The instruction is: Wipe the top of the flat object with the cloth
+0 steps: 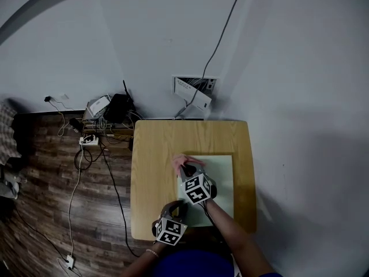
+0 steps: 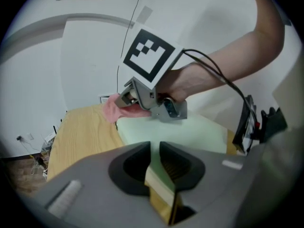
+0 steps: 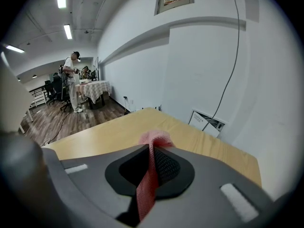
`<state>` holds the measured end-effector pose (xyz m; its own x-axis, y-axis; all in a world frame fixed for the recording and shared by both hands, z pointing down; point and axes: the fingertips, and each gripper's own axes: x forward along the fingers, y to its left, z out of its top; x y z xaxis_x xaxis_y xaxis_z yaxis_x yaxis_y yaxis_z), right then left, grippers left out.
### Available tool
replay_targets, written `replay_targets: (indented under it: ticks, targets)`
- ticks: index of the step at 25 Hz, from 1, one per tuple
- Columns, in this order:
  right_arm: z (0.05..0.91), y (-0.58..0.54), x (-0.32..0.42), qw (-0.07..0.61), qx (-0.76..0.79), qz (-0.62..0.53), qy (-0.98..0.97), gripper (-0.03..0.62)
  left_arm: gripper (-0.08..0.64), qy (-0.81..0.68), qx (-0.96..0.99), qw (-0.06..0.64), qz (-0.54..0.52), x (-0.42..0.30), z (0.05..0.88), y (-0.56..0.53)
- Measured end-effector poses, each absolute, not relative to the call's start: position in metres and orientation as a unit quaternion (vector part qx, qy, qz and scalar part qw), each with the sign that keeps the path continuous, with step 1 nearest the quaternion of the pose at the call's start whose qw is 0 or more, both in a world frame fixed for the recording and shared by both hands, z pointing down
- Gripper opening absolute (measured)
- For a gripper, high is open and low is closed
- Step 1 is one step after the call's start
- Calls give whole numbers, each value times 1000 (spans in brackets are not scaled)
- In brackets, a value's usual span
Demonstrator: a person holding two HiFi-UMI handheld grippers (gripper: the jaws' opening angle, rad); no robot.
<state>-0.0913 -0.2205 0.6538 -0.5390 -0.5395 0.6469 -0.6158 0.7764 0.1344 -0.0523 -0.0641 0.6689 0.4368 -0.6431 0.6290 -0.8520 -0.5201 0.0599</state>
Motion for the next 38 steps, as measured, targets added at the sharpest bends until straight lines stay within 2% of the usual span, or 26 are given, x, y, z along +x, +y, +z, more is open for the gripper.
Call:
replay_targets:
  ticks: [19,38]
  targets:
    - [662,-229,-73,362,344,45,-865,15,63,-457,822,172,291,-52,671,-64]
    - [667,-244,19,368,415,68,-829,15,63,-463,819,160,297,-49,671,-63]
